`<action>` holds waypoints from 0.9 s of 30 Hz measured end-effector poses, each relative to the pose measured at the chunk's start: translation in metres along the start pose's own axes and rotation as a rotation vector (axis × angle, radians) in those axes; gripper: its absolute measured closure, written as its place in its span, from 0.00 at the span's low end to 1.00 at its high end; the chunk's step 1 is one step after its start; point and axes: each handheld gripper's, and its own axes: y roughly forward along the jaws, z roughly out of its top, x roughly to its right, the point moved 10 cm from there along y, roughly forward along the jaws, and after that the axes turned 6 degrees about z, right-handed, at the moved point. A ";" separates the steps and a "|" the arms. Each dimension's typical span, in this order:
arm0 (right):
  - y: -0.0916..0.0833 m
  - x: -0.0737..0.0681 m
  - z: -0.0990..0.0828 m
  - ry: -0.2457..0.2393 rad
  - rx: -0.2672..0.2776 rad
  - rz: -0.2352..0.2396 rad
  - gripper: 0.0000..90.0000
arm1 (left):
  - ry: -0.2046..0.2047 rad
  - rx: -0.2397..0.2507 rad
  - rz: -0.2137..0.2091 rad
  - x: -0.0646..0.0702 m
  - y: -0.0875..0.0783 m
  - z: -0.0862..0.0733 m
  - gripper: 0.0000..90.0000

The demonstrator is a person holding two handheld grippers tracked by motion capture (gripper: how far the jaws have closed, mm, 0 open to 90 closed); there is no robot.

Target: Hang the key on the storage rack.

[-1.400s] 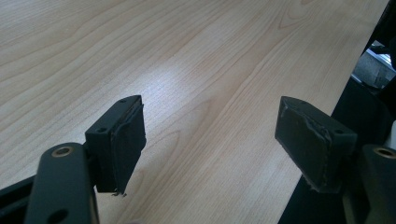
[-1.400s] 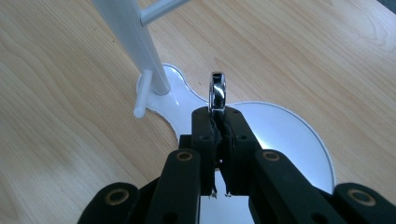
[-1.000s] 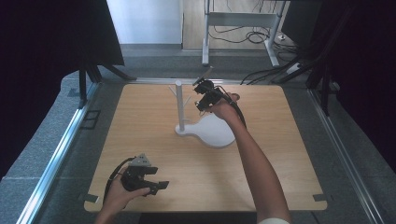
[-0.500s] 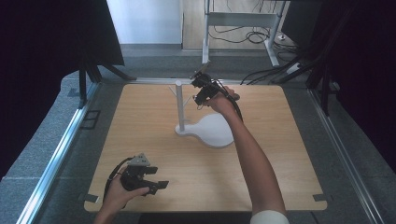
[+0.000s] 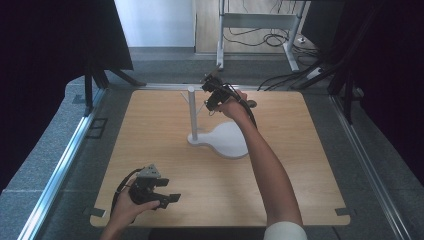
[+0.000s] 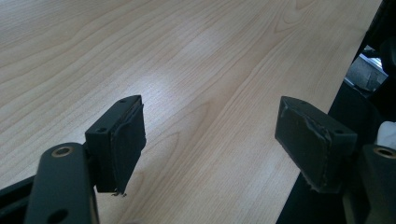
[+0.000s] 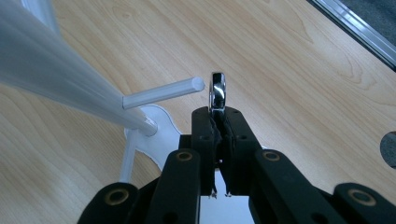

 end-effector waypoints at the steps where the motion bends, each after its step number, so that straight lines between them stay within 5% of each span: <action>1: 0.000 0.000 0.000 -0.001 0.001 -0.002 0.94 | 0.000 0.000 0.000 0.000 0.000 0.000 0.28; 27: 0.000 -0.013 0.003 -0.024 0.013 -0.015 0.94 | 0.004 -0.004 -0.003 0.002 0.001 0.000 0.28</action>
